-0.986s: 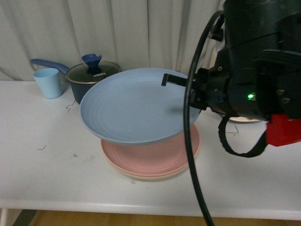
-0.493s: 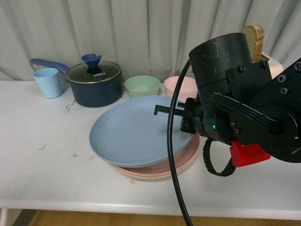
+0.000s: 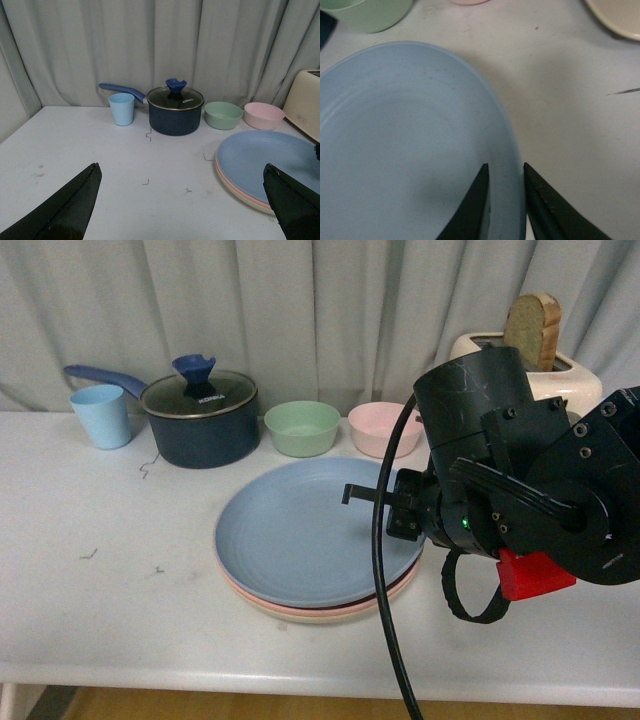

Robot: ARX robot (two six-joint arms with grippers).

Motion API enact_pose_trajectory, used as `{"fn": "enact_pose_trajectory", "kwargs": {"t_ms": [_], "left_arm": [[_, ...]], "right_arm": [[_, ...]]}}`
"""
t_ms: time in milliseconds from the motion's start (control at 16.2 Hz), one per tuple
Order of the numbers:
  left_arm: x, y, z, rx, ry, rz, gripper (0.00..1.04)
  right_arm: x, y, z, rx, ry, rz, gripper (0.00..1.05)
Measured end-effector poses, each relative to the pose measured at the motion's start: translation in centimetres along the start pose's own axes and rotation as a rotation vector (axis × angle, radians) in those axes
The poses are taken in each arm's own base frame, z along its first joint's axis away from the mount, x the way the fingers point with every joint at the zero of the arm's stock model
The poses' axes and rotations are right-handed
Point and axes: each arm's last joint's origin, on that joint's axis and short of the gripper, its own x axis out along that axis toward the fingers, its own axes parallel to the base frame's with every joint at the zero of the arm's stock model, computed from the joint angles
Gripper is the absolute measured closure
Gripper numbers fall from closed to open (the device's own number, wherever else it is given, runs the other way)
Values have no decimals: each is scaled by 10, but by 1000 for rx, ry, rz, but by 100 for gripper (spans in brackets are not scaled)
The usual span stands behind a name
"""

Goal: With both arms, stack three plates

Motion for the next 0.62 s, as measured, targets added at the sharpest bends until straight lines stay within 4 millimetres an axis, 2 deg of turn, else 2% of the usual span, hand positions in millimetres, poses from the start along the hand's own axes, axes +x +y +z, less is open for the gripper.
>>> {"fn": "enact_pose_trajectory", "kwargs": {"t_ms": [62,185,247,308,370,432,493,616], "left_arm": [[0,0,0,0,0,0,7],[0,0,0,0,0,0,7],[0,0,0,0,0,0,7],[0,0,0,0,0,0,7],[0,0,0,0,0,0,7],[0,0,0,0,0,0,7],[0,0,0,0,0,0,7],[0,0,0,0,0,0,7]], "right_arm": [[-3,-1,-2,4,5,26,76],[-22,-5,-4,23,41,89,58],[-56,-9,14,75,9,200,36],[-89,-22,43,123,-75,311,16],[-101,-35,51,150,-97,341,8],[-113,-51,58,176,-111,352,5],[-123,-64,63,199,-115,360,7],[-146,-90,81,252,-182,401,6]]}}
